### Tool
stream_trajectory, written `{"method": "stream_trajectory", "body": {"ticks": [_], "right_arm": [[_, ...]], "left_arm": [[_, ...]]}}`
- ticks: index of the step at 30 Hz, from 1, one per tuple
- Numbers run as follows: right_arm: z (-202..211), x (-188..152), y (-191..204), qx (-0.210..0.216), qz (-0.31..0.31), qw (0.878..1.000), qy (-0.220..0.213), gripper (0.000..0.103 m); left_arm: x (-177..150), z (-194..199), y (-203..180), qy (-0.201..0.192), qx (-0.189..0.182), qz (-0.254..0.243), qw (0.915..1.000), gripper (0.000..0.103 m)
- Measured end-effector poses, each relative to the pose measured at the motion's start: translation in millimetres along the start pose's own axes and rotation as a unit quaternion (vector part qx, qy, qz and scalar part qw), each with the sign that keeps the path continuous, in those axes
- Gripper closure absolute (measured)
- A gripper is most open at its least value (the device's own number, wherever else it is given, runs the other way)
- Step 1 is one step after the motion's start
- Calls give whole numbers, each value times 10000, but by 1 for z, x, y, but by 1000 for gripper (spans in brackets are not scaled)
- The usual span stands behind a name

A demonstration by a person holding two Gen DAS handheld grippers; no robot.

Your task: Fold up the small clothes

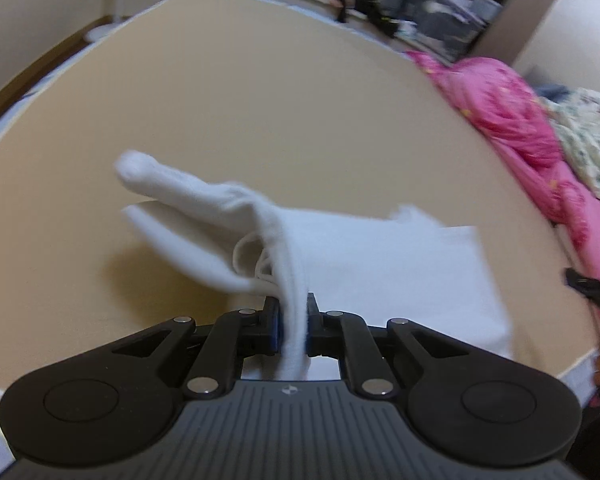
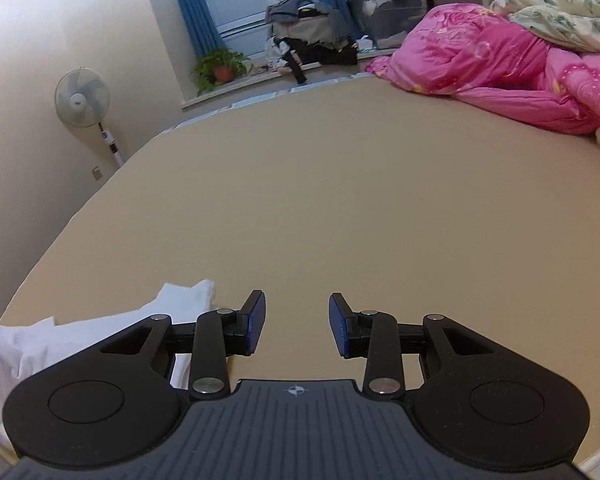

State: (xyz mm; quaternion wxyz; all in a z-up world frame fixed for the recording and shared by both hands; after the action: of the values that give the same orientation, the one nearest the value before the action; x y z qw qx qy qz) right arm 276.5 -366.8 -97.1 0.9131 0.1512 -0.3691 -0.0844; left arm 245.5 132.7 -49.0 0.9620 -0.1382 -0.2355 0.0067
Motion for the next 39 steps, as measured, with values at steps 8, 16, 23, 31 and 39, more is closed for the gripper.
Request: {"method": "stream_trajectory", "body": {"ticks": [8, 16, 23, 31, 39], "right_arm": [[8, 2, -9, 266, -27, 9996, -126, 66], [4, -7, -8, 776, -264, 9963, 243, 66], [-17, -29, 24, 1626, -243, 9797, 1146, 59], [-18, -84, 64, 1822, 555, 9596, 2069, 56], [3, -98, 65, 1906, 801, 9604, 1868, 91]], "left_arm": [[5, -65, -231, 352, -837, -552, 9943, 85], [8, -43, -266, -144, -1549, -808, 9845, 43], [-56, -41, -168, 213, -672, -1423, 9873, 50], [-88, -46, -110, -29, -712, -1573, 9850, 47], [-85, -76, -103, 387, -1283, -508, 9897, 32]]}}
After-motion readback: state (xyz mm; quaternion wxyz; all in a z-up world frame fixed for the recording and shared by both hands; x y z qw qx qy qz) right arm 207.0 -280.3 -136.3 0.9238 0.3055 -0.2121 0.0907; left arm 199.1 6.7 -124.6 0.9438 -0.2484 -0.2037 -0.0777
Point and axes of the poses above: each gripper's, at about its wrist camera, not at the fingertips, and z roughly against the way its jaws point, y to its left, x to its top, the point moved 9 cm from there along -z, roughly the way its jaws point, and after that the axes turned 9 degrees about y, right-handed, at the moved point
